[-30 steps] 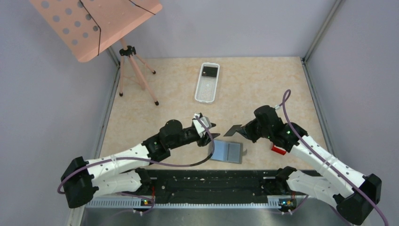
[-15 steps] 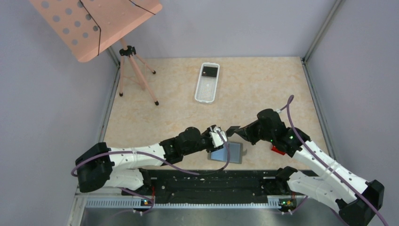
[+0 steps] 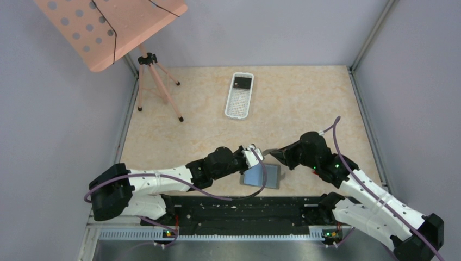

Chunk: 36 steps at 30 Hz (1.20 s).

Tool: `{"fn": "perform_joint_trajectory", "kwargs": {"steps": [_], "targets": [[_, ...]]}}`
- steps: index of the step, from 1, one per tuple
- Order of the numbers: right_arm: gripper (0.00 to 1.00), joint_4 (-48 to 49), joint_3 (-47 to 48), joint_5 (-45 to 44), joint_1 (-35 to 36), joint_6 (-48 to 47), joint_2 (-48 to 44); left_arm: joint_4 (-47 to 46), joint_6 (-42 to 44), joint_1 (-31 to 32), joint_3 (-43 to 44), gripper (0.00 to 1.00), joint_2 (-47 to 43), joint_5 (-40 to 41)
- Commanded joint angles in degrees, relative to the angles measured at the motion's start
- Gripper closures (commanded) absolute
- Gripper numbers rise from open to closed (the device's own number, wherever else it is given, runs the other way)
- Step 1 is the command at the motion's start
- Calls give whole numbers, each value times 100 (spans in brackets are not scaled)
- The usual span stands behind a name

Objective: Take the credit cards out of the card holder
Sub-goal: Place the credit card in the storage box.

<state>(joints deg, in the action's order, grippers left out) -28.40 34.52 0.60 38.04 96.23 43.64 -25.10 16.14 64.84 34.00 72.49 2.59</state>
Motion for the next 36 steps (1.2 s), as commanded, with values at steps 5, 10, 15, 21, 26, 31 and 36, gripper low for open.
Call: {"fn": "perform_joint_trajectory", "kwargs": {"steps": [5, 10, 15, 21, 26, 31, 36], "targets": [[100, 384, -303, -253, -46, -454, -416, -490, -747, -6, -33, 100, -112, 496], [86, 579, -479, -844, -47, -1278, -1007, 350, -1498, -186, 383, 100, -199, 650], [59, 1429, -745, -831, -43, -3177, -1788, 1888, -2713, -942, 1273, 100, -103, -78], [44, 1471, -1058, -196, -38, -4692, -2490, 2727, -3534, -2194, 1953, 100, -10, -1331], [42, 1225, -1252, 317, -34, -5363, -2854, 3692, -3593, -3062, 2745, 100, 439, -1933], [42, 1354, -1371, 780, -34, -5327, -2937, 4168, -3866, -3988, 3463, 100, 1116, -2682], [43, 1538, -1490, 1332, -36, -5144, -2900, 4714, -3842, -4478, 4535, 100, 2163, -2847]]}}
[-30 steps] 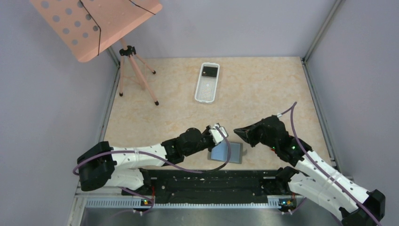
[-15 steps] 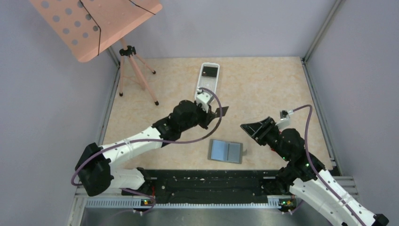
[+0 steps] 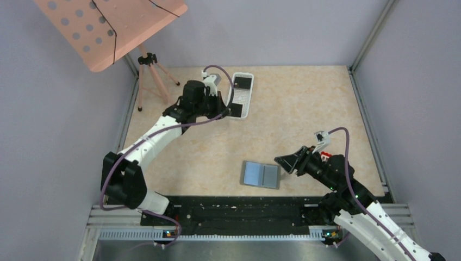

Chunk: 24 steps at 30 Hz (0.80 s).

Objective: Take the credit cards out of the card holder
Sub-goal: Place the credit card in the storage box.

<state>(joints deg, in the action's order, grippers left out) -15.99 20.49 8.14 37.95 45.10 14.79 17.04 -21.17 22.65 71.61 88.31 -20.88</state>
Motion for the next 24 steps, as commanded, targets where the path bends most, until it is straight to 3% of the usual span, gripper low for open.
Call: {"fn": "perform_joint_trajectory", "kwargs": {"steps": [1, 8, 11, 15, 19, 24], "targets": [[43, 311, -95, 636, -26, -52, 2, 603, -113, -334, 991, 100, 762, -648], [34, -248, 303, 504, -29, -572, 270, 658, -133, -487, 2270, 100, 2044, -594], [22, -418, 408, 453, -25, -606, 400, 629, -263, -520, 2876, 100, 2554, -637], [13, -483, 571, 460, -29, -500, 617, -137, -529, -541, 2952, 100, 2876, -678], [11, -486, 755, 313, -25, -447, 819, -573, -720, -635, 3202, 100, 3240, -575], [11, -459, 1035, 200, -25, -526, 1213, -156, -654, -696, 3865, 100, 3799, -354]]}}
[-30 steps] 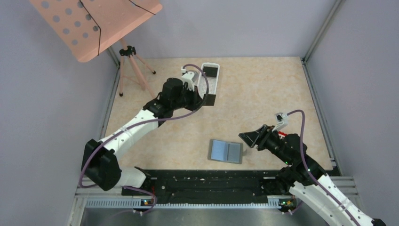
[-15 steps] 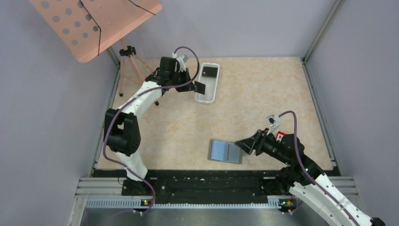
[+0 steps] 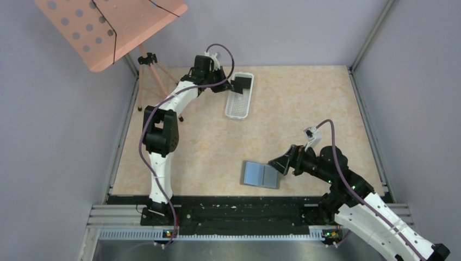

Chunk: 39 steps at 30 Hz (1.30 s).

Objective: Take the credit cards out of the card holder
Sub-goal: Place the credit card in the storage box.

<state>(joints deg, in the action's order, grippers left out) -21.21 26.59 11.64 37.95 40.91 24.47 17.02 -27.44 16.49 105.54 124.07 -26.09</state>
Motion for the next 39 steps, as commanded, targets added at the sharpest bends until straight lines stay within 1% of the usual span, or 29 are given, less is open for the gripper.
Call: {"fn": "perform_joint_trajectory", "kwargs": {"steps": [1, 4, 8, 10, 18, 26, 34, 39], "targets": [[11, 102, 445, -159, -28, -104, 338, -235, 22, -79, 430, 100, 233, 281], [11, 275, 397, -178, -25, -4, 494, -389, 213, -83, 353, 100, 293, 454], [11, 632, 189, -61, -25, 264, 638, -732, 322, -77, 215, 100, 353, 374], [11, 748, 138, 8, -25, 317, 744, -728, 329, -76, 252, 100, 403, 239], [11, 1024, 172, 51, -29, 441, 960, -672, 135, -50, 120, 100, 511, 153], [11, 992, 301, 93, -24, 424, 1068, -520, -94, 9, 104, 100, 690, -80], [11, 987, 220, 73, -29, 493, 978, -416, -32, 21, 124, 100, 808, 123], [11, 983, 259, 25, -24, 487, 989, -373, -117, 20, 278, 100, 923, 95]]}}
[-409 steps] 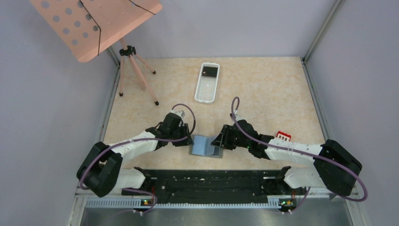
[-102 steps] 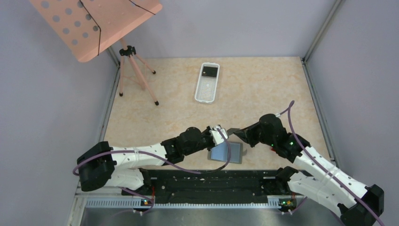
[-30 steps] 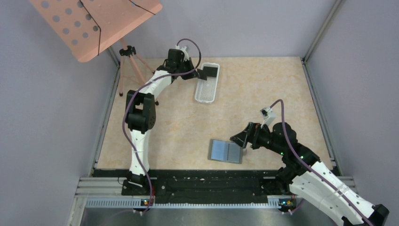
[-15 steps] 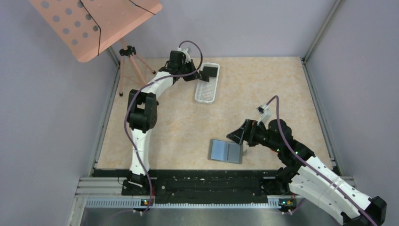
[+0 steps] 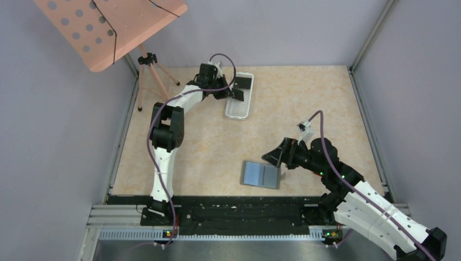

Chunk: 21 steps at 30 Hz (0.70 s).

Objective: Take the credit cards out of the card holder
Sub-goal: Place the credit card in the storage box.

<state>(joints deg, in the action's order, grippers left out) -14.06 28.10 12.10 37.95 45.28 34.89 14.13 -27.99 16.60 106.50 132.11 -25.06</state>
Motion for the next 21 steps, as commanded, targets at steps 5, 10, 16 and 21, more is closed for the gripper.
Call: {"fn": "perform_joint_trajectory", "kwargs": {"steps": [5, 10, 16, 21], "targets": [[11, 328, 98, -8, -30, 92, 2, -78, -103, 10, 318, 100, 300, 36], [11, 303, 114, -26, -24, 65, 13, -138, -96, 1, 404, 100, 377, 64], [11, 322, 95, -47, -25, 73, 41, -409, -263, 1, 431, 100, 368, -14], [11, 324, 98, -58, -25, 82, 33, -469, -291, 1, 571, 100, 450, 113]]}}
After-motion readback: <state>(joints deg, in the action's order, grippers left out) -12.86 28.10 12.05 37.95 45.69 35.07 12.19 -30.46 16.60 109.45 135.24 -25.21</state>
